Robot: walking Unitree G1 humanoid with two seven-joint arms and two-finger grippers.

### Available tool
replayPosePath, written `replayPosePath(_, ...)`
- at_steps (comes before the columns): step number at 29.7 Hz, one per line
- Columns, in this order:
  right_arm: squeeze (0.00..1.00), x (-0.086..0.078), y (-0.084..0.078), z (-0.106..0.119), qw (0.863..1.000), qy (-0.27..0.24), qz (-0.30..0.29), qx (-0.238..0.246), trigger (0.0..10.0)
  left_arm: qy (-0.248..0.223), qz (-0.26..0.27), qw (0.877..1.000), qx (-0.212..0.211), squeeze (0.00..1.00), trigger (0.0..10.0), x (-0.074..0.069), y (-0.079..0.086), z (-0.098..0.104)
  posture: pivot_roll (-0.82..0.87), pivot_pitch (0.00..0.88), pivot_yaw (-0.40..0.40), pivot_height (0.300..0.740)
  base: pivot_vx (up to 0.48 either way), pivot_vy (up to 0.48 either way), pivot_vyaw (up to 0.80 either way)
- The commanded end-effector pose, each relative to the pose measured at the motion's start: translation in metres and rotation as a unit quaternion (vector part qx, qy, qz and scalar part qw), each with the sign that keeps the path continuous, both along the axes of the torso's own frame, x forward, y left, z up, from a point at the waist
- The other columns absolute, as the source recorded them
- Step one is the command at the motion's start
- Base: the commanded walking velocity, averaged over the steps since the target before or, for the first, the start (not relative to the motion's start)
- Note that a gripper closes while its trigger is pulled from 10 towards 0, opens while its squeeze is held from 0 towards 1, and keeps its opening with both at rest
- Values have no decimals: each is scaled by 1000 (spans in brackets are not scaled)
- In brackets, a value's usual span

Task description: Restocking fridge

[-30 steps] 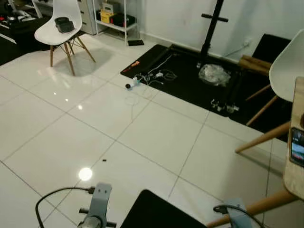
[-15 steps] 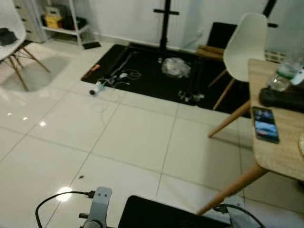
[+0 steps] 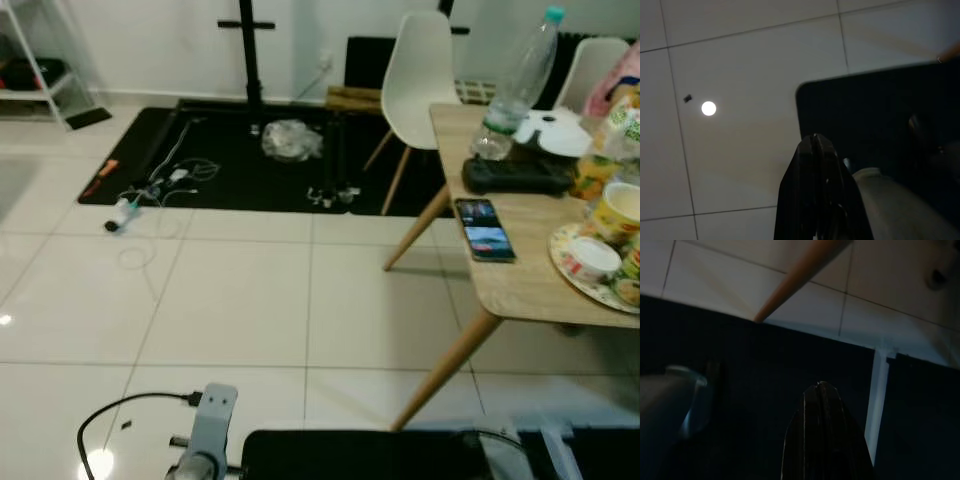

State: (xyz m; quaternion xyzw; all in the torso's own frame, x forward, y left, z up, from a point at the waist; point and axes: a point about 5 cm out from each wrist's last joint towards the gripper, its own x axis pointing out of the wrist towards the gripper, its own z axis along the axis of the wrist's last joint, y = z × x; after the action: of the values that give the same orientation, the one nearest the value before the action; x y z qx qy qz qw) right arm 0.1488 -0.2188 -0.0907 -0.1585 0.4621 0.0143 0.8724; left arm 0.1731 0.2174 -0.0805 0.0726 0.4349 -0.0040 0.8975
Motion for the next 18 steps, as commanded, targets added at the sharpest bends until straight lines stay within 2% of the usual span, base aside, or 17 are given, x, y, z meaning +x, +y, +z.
replayPosePath(1, 0, -6, -2, -2, 1000, 8, -8, 1, 10000, 6, -3, 1000, -1, 0, 10000, -1, -1, -1, 29, 72, -32, 740, 0, 0, -775)
replayPosePath(18, 0, -5, -3, -2, 1000, 9, -8, 0, 10000, -5, -8, 1000, -3, 0, 10000, 4, -4, 1, 28, 69, -35, 740, 0, 0, -775)
